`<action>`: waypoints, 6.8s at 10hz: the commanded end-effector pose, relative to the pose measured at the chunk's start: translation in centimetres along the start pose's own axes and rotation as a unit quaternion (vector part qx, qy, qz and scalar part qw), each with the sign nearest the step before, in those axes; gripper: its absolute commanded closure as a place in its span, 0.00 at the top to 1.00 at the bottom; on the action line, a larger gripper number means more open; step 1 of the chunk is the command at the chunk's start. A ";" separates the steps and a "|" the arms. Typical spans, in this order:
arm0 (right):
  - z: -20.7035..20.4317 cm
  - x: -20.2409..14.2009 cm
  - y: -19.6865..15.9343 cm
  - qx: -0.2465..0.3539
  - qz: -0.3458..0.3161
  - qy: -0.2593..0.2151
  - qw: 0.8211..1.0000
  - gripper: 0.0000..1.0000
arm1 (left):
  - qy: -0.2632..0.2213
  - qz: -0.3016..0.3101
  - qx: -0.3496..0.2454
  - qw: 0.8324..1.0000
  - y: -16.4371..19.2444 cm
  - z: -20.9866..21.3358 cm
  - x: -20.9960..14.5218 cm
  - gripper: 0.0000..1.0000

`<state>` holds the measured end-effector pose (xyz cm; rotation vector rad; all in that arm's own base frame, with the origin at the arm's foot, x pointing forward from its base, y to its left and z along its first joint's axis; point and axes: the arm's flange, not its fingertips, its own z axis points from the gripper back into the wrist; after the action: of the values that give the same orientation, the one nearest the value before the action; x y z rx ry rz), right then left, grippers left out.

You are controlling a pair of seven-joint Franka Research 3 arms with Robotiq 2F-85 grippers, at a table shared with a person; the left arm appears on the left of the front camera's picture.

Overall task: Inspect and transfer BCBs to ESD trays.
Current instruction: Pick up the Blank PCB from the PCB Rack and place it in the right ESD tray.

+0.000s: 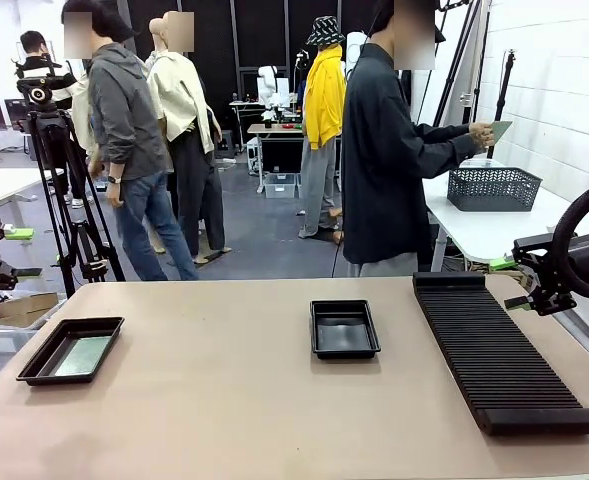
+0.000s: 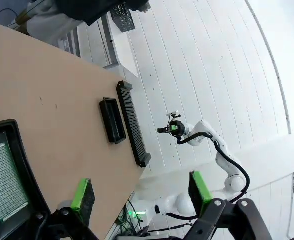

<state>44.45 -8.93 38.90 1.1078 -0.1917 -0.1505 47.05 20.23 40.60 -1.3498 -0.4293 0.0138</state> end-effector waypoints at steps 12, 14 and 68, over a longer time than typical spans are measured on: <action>-0.2 0.2 0.2 -0.003 -0.004 -0.005 1.000 1.00 | -0.002 0.000 0.001 1.000 0.0 0.1 -0.1 1.00; 0.0 0.0 0.0 0.000 0.000 0.000 1.000 1.00 | -0.002 0.000 0.001 1.000 0.0 0.1 -0.1 1.00; -12.5 13.8 2.7 -0.325 0.623 0.393 0.593 1.00 | -0.002 0.000 0.001 1.000 0.0 0.1 -0.1 1.00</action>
<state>60.76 -0.26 37.65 0.0646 -0.0722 1.4530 47.01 20.22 40.45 -1.3515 -0.4271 0.0164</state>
